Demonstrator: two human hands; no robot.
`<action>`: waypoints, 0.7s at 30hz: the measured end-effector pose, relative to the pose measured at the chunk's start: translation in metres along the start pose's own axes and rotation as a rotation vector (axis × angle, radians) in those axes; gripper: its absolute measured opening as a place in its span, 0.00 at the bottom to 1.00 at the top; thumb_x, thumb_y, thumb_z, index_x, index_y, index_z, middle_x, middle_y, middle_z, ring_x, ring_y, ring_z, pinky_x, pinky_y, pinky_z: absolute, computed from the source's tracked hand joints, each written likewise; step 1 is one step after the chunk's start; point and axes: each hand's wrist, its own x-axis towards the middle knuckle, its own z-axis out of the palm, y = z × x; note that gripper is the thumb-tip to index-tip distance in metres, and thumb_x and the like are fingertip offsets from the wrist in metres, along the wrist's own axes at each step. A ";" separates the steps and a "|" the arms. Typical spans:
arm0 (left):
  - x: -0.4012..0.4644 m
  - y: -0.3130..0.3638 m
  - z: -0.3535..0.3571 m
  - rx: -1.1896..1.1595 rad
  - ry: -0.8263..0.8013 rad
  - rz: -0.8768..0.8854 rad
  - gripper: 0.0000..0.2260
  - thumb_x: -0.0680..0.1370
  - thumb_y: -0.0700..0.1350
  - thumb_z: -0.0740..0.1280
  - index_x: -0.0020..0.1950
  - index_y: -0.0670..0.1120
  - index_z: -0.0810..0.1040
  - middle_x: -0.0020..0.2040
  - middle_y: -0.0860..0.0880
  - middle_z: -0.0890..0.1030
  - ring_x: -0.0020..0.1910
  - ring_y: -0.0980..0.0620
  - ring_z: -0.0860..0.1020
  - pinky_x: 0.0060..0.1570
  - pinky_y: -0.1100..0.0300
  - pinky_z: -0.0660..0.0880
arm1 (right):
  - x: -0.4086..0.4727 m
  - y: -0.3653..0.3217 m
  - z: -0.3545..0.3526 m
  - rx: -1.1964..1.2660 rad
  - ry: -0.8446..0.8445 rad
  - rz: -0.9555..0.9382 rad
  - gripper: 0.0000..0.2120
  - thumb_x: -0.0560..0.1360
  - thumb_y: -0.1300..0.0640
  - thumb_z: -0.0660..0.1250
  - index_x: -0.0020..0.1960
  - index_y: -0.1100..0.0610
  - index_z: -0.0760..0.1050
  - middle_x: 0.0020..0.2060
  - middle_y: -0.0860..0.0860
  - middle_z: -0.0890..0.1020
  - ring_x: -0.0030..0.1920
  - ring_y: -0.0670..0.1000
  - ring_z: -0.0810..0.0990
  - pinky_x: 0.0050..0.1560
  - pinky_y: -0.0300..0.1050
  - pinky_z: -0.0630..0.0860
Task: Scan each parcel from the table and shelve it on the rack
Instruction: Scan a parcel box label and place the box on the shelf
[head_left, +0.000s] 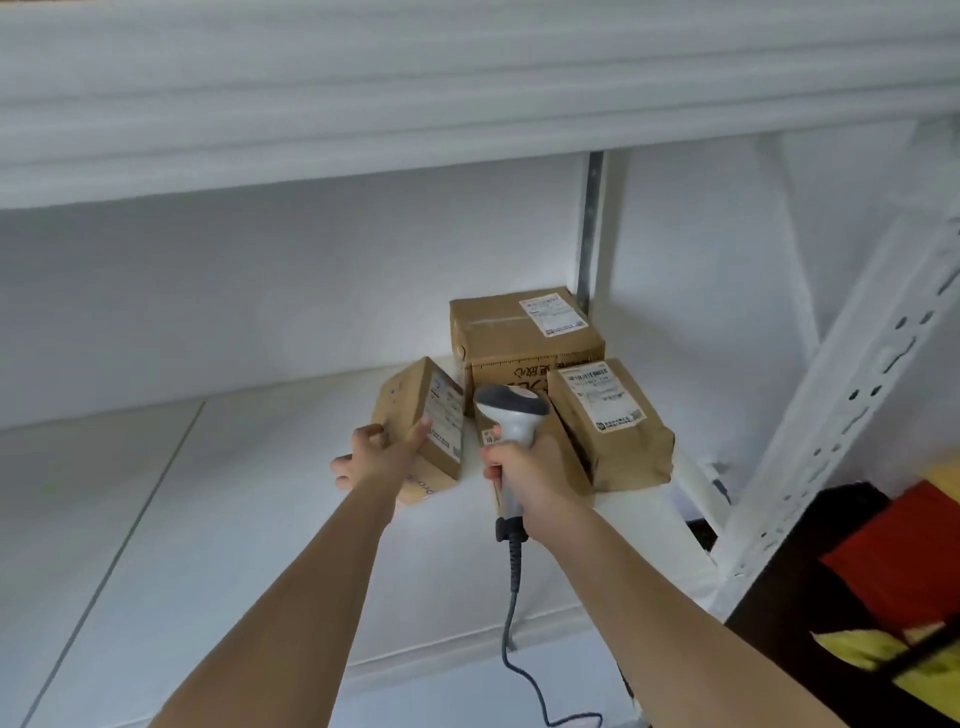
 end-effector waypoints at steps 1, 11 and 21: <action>0.012 0.005 -0.002 0.038 -0.041 0.011 0.37 0.63 0.68 0.74 0.68 0.56 0.69 0.61 0.45 0.61 0.65 0.42 0.66 0.62 0.48 0.71 | 0.008 -0.009 0.007 -0.012 -0.035 0.030 0.07 0.77 0.64 0.67 0.54 0.63 0.77 0.31 0.52 0.74 0.29 0.47 0.70 0.33 0.37 0.66; 0.072 0.032 0.007 -0.116 -0.182 0.087 0.22 0.68 0.43 0.79 0.58 0.42 0.75 0.51 0.43 0.80 0.41 0.44 0.82 0.41 0.55 0.81 | 0.044 -0.031 0.036 0.054 -0.046 -0.023 0.05 0.73 0.69 0.69 0.48 0.62 0.75 0.29 0.54 0.75 0.26 0.49 0.72 0.33 0.42 0.70; 0.082 0.048 0.032 -0.174 -0.415 -0.020 0.07 0.76 0.38 0.64 0.52 0.46 0.75 0.54 0.47 0.74 0.51 0.50 0.71 0.50 0.53 0.69 | 0.035 -0.031 0.004 0.076 0.051 -0.062 0.06 0.73 0.69 0.68 0.43 0.60 0.73 0.36 0.56 0.78 0.37 0.52 0.76 0.50 0.48 0.78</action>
